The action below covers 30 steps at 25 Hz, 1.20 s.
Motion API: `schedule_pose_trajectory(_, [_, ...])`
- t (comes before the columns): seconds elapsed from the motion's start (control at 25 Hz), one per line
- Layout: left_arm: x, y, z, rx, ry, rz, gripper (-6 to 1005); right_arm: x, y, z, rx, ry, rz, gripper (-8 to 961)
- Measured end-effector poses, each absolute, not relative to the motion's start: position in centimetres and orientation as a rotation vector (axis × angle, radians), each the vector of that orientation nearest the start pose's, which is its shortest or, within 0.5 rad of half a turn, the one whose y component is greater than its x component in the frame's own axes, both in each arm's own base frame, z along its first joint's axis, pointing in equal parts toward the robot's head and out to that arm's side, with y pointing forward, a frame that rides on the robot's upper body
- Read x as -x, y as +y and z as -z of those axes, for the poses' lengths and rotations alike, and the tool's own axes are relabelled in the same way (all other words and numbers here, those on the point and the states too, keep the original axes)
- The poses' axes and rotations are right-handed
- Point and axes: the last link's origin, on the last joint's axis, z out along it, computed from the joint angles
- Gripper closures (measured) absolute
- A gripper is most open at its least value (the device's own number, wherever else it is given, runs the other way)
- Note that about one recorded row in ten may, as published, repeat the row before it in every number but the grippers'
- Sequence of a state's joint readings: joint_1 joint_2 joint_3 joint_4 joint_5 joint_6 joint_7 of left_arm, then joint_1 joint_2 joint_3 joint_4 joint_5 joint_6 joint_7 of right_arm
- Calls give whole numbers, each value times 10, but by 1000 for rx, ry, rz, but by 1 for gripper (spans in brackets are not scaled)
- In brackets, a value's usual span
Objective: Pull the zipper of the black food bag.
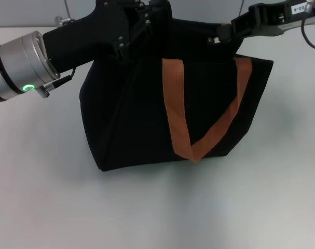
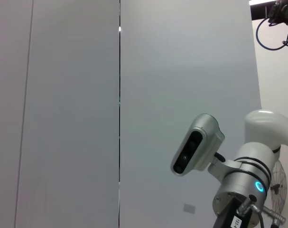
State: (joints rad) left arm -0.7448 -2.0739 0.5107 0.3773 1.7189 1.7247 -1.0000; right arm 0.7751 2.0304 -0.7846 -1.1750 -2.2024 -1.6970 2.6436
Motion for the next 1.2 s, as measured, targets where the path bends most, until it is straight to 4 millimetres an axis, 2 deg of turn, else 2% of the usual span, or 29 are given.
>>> schedule_pose_trajectory(0.4, [176,362,-8,2490,-107,1322,965,-159,391,-93,2467,1476,-432,879])
schedule_pose_trajectory(0.76, [175,363,-8,2491,-102,1319,965,-162,388,-97,2475,1473,-469,836])
schedule_pose_trajectory(0.84, [175,363,-8,2491,-104,1320,965,-164,385,-103,2491,1434,-576,826])
schedule_pose_trajectory(0.88, [175,363,-8,2491,-105,1319,964,-168,382,-110,2488,1388,-702,821])
schedule_pose_trajectory(0.92, [175,363,-8,2491,-105,1319,964,-168,382,-110,2488,1388,-702,816])
schedule_pose_trajectory(0.96, [175,364,-8,2489,-107,1317,964,-172,378,-117,2481,1333,-868,811])
schedule_pose_trajectory(1.0, [175,364,-8,2489,-107,1317,964,-173,376,-120,2483,1303,-941,806])
schedule_pose_trajectory(1.04, [175,364,-9,2487,-108,1315,964,-173,376,-120,2483,1303,-941,802])
schedule_pose_trajectory(1.12, [176,366,-10,2483,-114,1304,964,-176,368,-125,2521,1194,-1107,792])
schedule_pose_trajectory(1.16, [177,368,-10,2478,-124,1290,964,-180,356,-127,2587,1048,-1242,787])
schedule_pose_trajectory(1.2, [178,369,-10,2475,-131,1283,964,-183,350,-127,2621,962,-1305,747])
